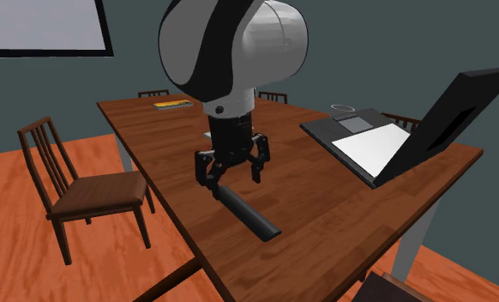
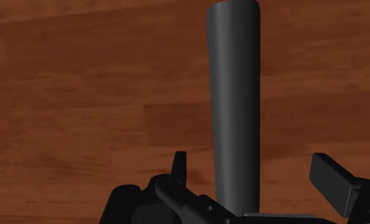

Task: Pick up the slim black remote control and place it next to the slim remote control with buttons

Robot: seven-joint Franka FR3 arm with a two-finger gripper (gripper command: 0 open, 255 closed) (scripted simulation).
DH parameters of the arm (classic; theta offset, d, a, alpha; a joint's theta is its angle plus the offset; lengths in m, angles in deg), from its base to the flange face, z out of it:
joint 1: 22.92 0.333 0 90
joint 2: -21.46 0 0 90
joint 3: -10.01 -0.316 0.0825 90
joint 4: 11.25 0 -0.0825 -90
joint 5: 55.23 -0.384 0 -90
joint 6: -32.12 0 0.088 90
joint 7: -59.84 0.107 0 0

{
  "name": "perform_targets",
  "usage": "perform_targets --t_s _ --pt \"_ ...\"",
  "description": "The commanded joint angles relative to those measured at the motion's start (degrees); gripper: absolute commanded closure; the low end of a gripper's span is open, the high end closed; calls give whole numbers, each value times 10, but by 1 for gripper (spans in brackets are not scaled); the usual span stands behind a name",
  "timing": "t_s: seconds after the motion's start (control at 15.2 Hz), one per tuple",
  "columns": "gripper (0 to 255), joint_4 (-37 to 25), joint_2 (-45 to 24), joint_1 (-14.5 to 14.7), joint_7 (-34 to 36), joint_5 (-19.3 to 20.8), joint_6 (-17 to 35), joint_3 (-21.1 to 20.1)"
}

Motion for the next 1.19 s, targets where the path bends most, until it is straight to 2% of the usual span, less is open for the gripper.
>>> perform_targets --t_s 0.0,0.33,0.86,0.92,1.12 --pt "0 3 -16 -1 5 5 19 0" --pt "0 14 -41 -3 9 11 56 2" --pt "0 14 -41 -3 9 11 56 2" --pt "255 14 -41 -3 9 11 56 2" --pt "255 14 -41 -3 9 11 55 1"
